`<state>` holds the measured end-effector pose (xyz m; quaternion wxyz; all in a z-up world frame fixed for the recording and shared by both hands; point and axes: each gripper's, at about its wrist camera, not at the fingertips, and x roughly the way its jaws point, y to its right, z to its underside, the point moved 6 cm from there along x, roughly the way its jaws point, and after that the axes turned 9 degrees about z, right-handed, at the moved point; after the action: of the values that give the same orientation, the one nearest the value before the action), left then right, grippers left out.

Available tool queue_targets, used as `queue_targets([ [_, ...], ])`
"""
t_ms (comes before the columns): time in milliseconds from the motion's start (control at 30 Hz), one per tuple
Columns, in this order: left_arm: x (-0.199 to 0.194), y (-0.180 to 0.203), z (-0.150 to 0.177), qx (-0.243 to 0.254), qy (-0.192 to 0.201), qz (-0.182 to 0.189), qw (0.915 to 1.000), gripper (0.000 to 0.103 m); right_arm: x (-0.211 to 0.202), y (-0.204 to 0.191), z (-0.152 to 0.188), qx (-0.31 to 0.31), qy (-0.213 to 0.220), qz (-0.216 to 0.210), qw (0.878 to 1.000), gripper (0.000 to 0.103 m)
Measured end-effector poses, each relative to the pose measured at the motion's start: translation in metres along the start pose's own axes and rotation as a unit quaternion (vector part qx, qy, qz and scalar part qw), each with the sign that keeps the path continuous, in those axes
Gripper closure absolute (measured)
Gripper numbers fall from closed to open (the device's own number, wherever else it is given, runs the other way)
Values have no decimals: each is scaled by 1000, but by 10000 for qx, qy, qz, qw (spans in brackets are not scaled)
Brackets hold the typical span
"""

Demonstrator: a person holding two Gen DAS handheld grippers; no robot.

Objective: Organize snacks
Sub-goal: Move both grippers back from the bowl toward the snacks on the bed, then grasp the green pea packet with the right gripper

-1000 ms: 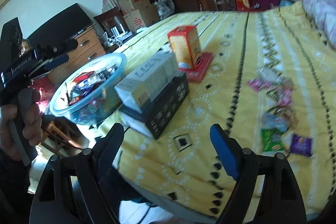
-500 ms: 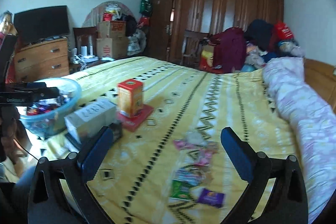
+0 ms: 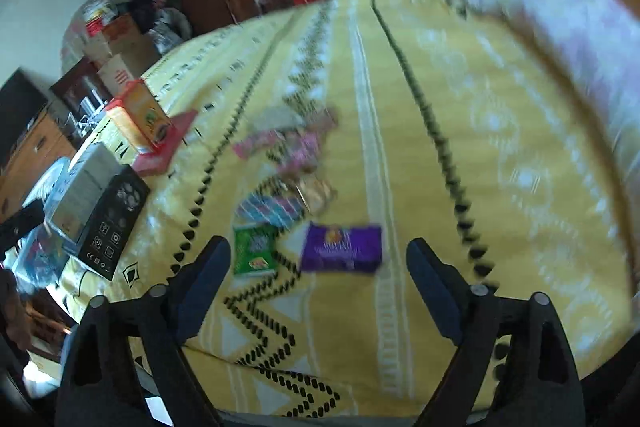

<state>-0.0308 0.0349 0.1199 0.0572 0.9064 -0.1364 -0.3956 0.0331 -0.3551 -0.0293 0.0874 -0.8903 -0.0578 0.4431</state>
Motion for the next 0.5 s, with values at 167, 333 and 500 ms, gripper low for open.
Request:
queue_targets([
  [167,15,-2,9,-37,-229,-5,9997,11,53,1,4,187,-214,50,9996,15],
  [333,22,-3,14,-42,-393,-35,9992,11,92,-51,-1,-249,-297,-342,9987,15],
  [500,31,0,17,-28,-522,15,9986,11,73,-127,3,-1335,-231,-1468,9798,21],
])
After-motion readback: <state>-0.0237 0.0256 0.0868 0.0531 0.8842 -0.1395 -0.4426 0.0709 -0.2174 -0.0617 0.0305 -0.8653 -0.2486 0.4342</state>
